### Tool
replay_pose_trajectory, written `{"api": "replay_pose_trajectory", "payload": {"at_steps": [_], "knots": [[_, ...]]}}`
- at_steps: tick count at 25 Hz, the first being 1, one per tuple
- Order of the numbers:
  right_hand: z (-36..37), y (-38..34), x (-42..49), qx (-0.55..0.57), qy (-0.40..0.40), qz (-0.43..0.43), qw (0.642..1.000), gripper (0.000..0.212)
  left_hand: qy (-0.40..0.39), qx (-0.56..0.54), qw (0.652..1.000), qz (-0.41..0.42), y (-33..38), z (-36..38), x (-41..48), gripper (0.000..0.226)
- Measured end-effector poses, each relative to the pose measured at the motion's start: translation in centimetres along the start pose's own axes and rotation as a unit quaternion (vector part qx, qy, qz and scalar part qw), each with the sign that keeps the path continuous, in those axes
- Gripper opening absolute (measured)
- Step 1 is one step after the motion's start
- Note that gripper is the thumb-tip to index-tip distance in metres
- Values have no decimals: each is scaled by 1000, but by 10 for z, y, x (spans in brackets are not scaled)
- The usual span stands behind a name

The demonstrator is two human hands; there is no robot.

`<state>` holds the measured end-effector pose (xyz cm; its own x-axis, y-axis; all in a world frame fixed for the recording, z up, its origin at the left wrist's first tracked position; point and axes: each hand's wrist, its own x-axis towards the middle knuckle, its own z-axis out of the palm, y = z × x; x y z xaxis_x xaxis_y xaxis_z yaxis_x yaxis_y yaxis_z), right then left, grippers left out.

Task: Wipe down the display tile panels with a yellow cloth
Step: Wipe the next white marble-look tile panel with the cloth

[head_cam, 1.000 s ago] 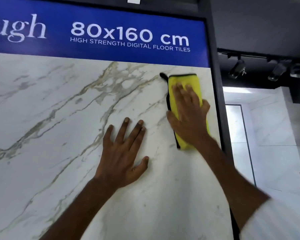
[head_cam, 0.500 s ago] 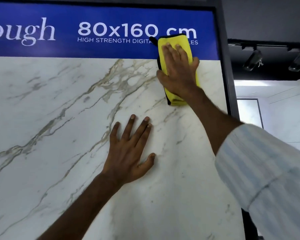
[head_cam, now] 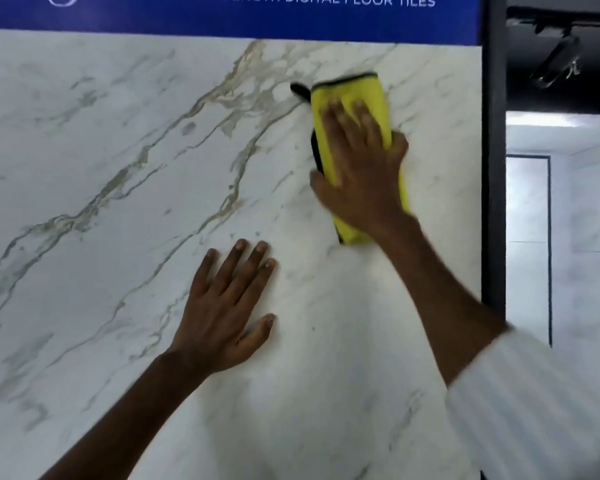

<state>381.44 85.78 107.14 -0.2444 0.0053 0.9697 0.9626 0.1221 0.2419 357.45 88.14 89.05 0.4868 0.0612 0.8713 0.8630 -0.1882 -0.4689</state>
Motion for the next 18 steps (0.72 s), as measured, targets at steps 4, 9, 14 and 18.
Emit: {"api": "replay_pose_trajectory", "payload": {"at_steps": [4, 9, 14, 18], "knots": [[5, -1, 19, -22, 6, 1, 1000, 84, 15, -24, 1000, -2, 3, 0, 2, 75], [9, -46, -128, -37, 28, 25, 999, 82, 25, -50, 998, 2, 1, 3, 0, 73], [7, -72, -221, -66, -11, 55, 996, 79, 21, -78, 997, 5, -1, 5, 2, 76], [7, -64, -128, -66, 2, 69, 995, 81, 29, -84, 996, -2, 1, 5, -1, 75]]}}
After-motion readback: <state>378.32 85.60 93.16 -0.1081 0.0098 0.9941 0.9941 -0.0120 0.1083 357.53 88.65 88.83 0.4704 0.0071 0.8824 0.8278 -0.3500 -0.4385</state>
